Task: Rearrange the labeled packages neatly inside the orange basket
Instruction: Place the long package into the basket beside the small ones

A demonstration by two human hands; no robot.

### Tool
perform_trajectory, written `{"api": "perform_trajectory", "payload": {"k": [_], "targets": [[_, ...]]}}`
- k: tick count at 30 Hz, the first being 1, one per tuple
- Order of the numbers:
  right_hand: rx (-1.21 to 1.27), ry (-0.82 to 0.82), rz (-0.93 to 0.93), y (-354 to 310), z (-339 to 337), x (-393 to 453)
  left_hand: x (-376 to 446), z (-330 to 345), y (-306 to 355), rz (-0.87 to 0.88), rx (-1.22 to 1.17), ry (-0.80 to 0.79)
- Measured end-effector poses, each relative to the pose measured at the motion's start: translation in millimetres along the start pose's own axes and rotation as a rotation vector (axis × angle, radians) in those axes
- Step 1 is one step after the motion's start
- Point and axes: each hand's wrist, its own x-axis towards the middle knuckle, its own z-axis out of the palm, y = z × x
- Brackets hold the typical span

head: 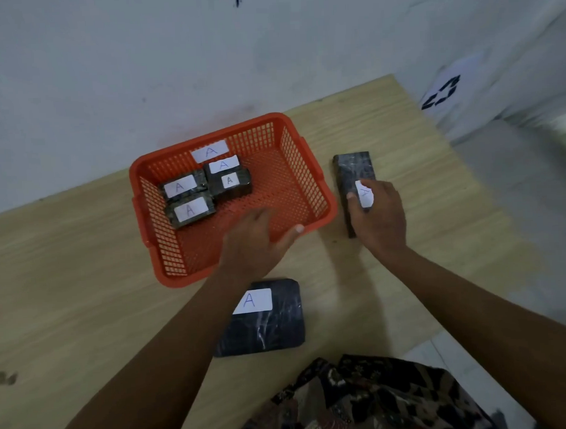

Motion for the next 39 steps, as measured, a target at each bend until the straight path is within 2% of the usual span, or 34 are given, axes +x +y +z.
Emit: {"api": "perform_trajectory", "payload": {"k": [4,8,12,16,23,28,33,39], "targets": [[-0.177,-0.234,0.336,31,2,6,-5,12,9,-0.039,0.054,-0.245],[-0.128,-0.355,0.488,47,7,11,2,16,3,-0.081,0.155,-0.272],[-0.065,-0.342,0.473,52,9,15,6,21,0,-0.104,0.294,-0.269],[0.158,-0.309,0.429,49,12,14,6,22,2,-0.12,0.299,-0.279],[0.425,-0.131,0.345,24,1,24,6,18,2,-0.106,0.215,-0.28],[0.606,0.01,0.262,-19,-21,36,10,7,-4,-0.066,0.093,-0.382],[0.703,-0.088,0.233,-63,-18,18,7,-9,-18,-0.075,0.177,-0.453],[0.677,-0.261,0.338,-82,17,-9,-13,-12,-28,-0.074,0.146,-0.308]]}}
